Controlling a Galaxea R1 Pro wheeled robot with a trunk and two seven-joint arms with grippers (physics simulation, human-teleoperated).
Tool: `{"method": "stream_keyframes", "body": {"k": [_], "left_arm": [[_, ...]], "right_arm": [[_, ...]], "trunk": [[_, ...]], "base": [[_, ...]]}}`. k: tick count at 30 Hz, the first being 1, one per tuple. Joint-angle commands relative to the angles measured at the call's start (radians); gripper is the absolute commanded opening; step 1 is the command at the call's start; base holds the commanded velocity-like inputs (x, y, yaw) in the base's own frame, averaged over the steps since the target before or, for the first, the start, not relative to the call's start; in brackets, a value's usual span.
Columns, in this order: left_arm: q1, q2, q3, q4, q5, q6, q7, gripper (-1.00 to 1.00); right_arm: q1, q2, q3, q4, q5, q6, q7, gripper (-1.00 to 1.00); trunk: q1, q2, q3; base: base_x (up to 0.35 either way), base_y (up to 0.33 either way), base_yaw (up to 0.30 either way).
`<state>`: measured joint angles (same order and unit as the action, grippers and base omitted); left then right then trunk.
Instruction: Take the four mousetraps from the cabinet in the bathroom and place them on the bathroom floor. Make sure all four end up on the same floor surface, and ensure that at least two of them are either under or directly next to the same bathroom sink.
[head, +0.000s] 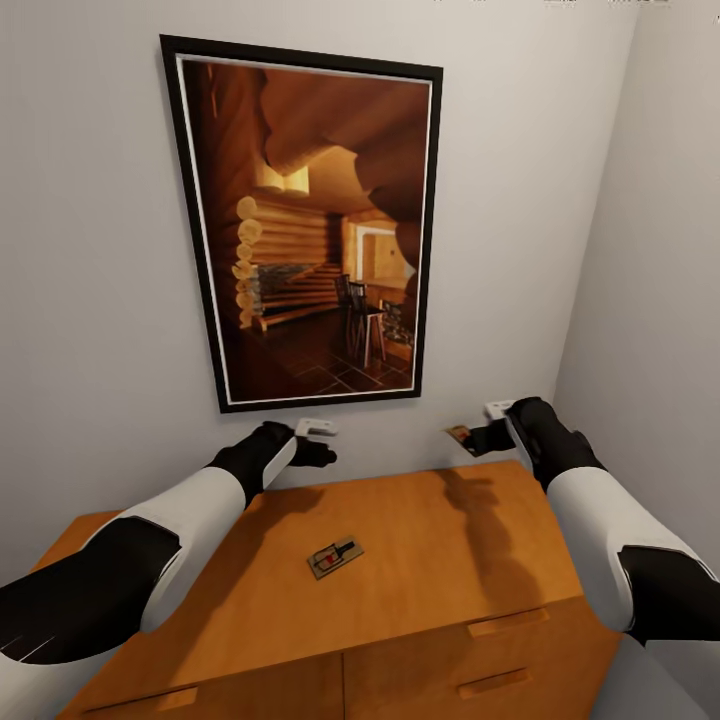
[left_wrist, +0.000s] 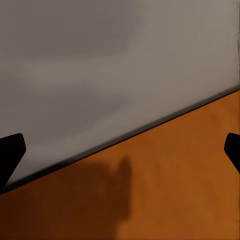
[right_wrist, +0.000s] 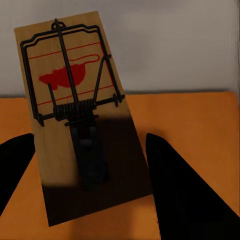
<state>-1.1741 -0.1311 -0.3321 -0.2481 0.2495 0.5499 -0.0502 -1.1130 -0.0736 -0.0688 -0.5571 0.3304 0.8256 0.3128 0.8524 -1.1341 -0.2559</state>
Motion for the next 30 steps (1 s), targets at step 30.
{"method": "stream_keyframes", "body": {"k": [30], "left_arm": [[-0.001,-0.001,-0.014,0.004,0.012,0.006,-0.004,1.0]], "right_arm": [[-0.001,-0.004,-0.005,-0.001,0.009,0.003,-0.001,-1.0]], "trunk": [[0.0,-0.001,0.013]], "base": [[-0.002,0.01,-0.155]]}}
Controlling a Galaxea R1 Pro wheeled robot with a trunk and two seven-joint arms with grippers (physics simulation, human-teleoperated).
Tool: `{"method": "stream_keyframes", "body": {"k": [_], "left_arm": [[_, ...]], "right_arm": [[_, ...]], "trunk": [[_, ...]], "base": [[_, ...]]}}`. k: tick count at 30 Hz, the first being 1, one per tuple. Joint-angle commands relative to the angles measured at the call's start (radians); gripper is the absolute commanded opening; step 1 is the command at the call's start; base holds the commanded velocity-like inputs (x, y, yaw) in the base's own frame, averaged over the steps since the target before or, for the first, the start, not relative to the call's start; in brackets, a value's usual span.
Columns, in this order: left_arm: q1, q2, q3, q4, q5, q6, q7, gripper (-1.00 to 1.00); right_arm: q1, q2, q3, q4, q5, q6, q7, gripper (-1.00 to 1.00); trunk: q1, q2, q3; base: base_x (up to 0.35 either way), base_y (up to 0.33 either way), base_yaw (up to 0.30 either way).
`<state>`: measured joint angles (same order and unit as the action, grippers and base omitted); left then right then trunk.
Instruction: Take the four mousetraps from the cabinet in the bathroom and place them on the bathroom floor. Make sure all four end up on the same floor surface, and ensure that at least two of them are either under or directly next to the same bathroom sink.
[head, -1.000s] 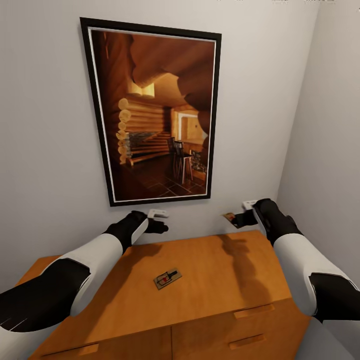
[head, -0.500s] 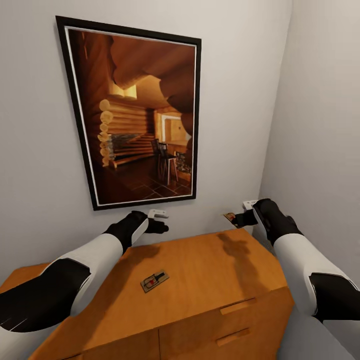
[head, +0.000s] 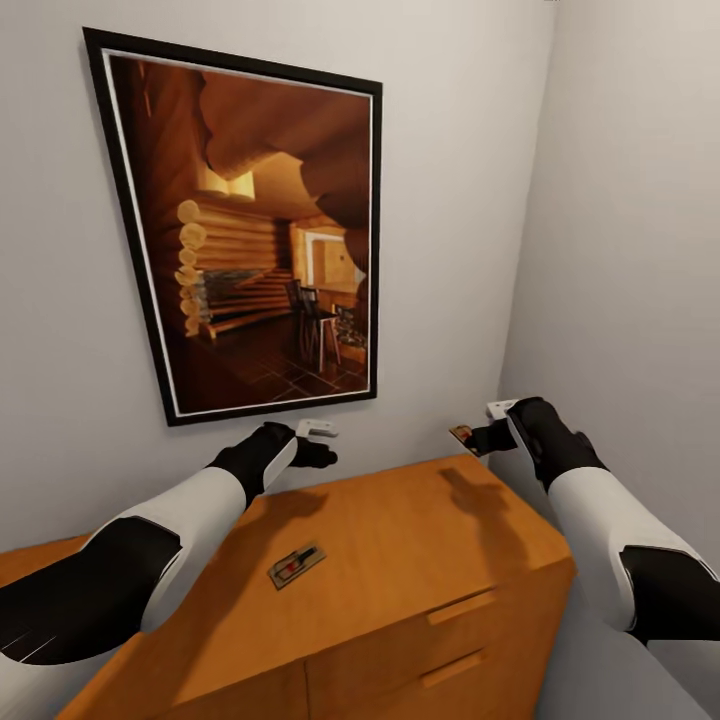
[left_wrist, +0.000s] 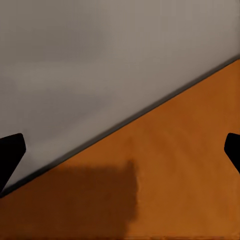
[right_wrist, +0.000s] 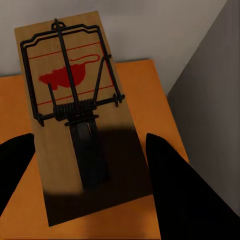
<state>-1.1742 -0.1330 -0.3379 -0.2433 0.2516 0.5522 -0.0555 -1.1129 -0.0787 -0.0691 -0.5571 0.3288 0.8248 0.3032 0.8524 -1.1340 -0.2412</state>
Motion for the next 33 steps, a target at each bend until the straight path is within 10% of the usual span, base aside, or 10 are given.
{"method": "stream_keyframes", "body": {"k": [1,33], "left_arm": [[-0.001,0.001,-0.008,0.0,0.01,0.004,0.001,1.0],[-0.001,0.0,-0.009,0.007,0.011,0.002,0.002,1.0]], "right_arm": [[-0.001,0.0,-0.005,-0.001,0.01,0.003,0.008,-1.0],[-0.001,0.001,-0.004,0.0,0.007,0.002,0.005,-1.0]], "trunk": [[0.0,-0.001,-0.001],[0.0,-0.001,-0.001]], "base": [[-0.055,0.174,-0.013],[-0.117,0.027,-0.001]]}}
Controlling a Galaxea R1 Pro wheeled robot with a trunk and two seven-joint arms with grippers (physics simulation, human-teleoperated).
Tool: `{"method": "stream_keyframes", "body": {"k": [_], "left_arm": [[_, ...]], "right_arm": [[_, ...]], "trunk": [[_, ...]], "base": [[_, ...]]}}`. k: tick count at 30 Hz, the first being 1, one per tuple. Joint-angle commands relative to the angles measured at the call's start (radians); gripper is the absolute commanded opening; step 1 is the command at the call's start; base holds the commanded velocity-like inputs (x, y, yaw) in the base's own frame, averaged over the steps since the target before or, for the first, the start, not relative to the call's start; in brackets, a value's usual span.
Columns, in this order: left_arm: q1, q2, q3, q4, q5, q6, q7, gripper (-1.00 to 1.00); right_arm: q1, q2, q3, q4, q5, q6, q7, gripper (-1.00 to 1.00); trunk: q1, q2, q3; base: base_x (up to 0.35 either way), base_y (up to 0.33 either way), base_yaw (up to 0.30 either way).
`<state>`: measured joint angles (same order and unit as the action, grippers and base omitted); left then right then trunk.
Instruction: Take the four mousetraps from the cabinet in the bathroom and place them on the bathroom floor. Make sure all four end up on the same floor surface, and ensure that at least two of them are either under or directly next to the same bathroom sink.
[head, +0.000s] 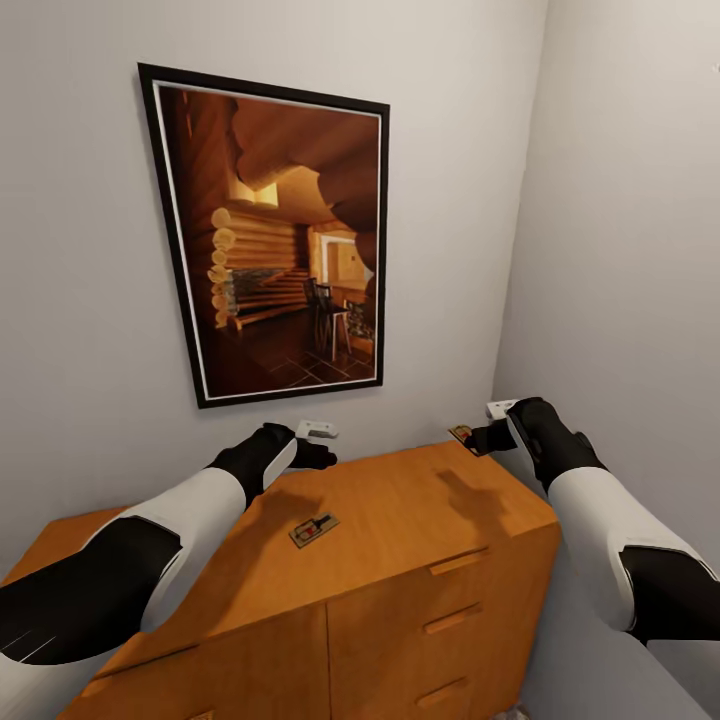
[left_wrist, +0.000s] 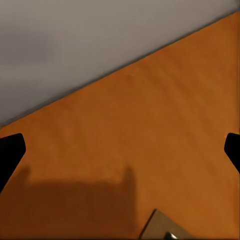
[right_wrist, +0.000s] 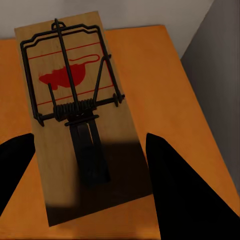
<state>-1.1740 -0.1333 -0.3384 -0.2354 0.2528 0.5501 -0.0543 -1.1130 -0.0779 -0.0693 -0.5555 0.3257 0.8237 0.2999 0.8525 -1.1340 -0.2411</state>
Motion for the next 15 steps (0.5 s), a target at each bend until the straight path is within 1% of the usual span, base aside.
{"method": "stream_keyframes", "body": {"k": [1,7,10,12,15], "left_arm": [[-0.001,0.0,-0.008,-0.001,0.009,0.004,0.001,1.0],[-0.001,-0.003,-0.008,0.002,0.011,0.006,-0.003,1.0],[-0.001,-0.009,-0.01,0.022,0.011,0.007,-0.005,1.0],[-0.001,-0.014,-0.015,0.036,0.01,0.008,-0.008,1.0],[-0.001,-0.021,-0.032,0.062,0.004,0.01,-0.021,1.0]], "right_arm": [[-0.001,0.0,-0.004,-0.001,0.01,0.003,0.009,-1.0],[-0.001,-0.002,-0.004,0.0,0.01,0.003,0.009,-1.0],[-0.001,-0.003,-0.004,0.001,0.009,0.003,0.009,-1.0],[-0.001,-0.004,-0.004,0.003,0.009,0.003,0.009,-1.0],[-0.001,-0.005,-0.004,0.006,0.009,0.003,0.009,-1.0]], "trunk": [[0.0,-0.001,-0.001],[0.0,-0.001,-0.001],[0.0,-0.001,-0.001],[0.0,-0.001,-0.001],[0.0,-0.001,-0.001]], "base": [[-0.026,-0.019,0.0],[-0.012,-0.009,0.0],[-0.003,-0.002,0.0],[-0.002,-0.001,0.0],[0.0,0.0,0.0]]}}
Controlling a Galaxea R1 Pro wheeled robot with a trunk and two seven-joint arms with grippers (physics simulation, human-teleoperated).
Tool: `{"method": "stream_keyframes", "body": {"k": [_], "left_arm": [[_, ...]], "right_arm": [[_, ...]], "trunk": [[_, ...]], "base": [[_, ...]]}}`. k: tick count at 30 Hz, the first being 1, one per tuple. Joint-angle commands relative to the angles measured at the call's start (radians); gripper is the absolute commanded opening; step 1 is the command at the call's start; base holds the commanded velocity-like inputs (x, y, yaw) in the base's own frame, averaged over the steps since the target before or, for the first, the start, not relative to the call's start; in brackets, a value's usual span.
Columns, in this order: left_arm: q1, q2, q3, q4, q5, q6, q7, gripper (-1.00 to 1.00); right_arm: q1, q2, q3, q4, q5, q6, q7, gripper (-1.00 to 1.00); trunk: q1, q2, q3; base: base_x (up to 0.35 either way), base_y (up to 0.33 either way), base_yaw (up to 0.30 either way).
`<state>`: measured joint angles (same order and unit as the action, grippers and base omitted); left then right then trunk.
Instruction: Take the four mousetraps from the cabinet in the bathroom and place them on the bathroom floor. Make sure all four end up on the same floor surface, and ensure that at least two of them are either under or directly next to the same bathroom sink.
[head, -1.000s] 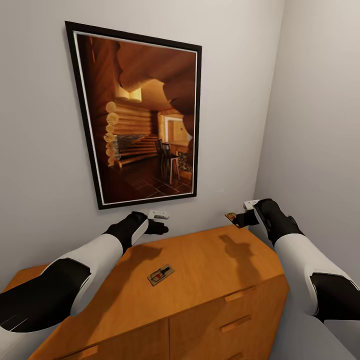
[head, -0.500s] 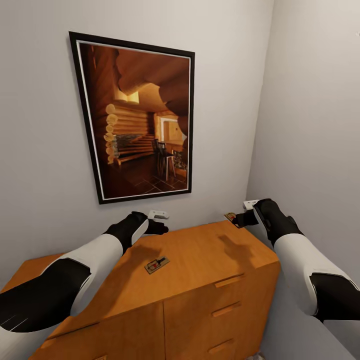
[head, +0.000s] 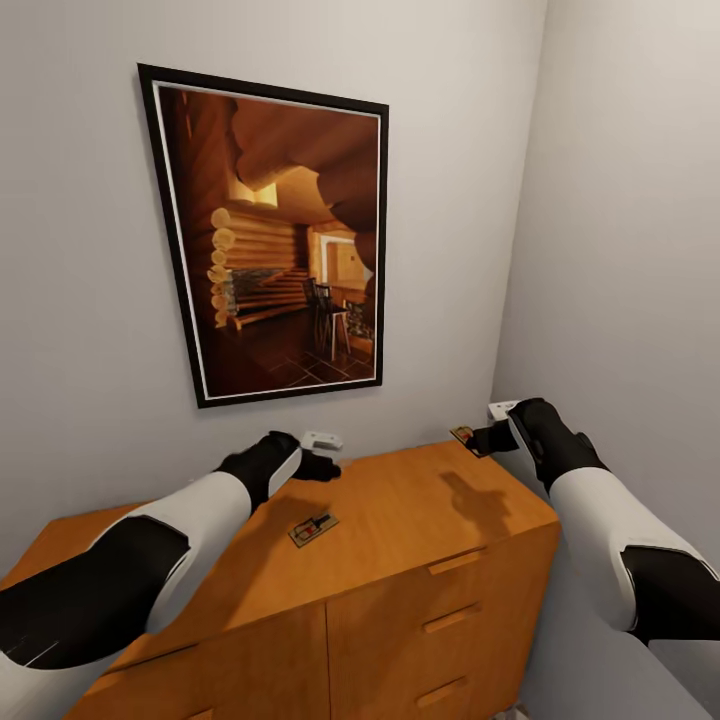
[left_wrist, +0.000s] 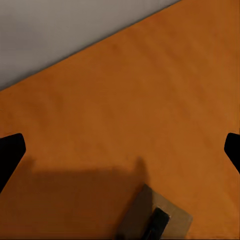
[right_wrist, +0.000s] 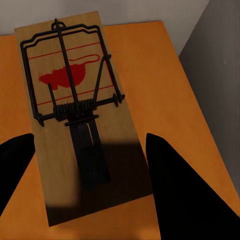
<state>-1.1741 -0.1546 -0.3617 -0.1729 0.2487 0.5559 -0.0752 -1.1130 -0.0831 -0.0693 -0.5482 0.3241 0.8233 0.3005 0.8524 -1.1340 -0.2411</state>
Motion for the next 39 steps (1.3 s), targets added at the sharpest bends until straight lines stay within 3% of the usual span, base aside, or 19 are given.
{"method": "stream_keyframes", "body": {"k": [1,7,19,39], "left_arm": [[-0.001,-0.002,-0.017,0.009,0.004,0.005,-0.012,1.0],[-0.001,-0.004,-0.044,0.043,-0.014,0.01,-0.077,1.0],[-0.001,-0.005,-0.072,0.105,-0.12,-0.002,-0.122,1.0],[-0.001,-0.006,-0.071,0.088,-0.124,-0.006,-0.113,1.0]], "right_arm": [[-0.001,0.0,-0.004,-0.001,0.01,0.003,0.008,-1.0],[-0.001,0.0,-0.004,0.002,0.01,0.002,0.009,-1.0],[-0.001,0.001,-0.004,0.013,0.01,0.002,0.008,-1.0],[-0.001,0.002,-0.004,0.013,0.01,-0.005,0.008,-1.0]], "trunk": [[0.0,-0.001,-0.001],[0.0,-0.001,-0.001],[0.0,-0.001,-0.001],[0.0,-0.001,-0.001]], "base": [[0.0,0.0,0.0],[0.0,0.0,0.0],[0.0,0.0,0.0],[-0.052,-0.001,0.0]]}}
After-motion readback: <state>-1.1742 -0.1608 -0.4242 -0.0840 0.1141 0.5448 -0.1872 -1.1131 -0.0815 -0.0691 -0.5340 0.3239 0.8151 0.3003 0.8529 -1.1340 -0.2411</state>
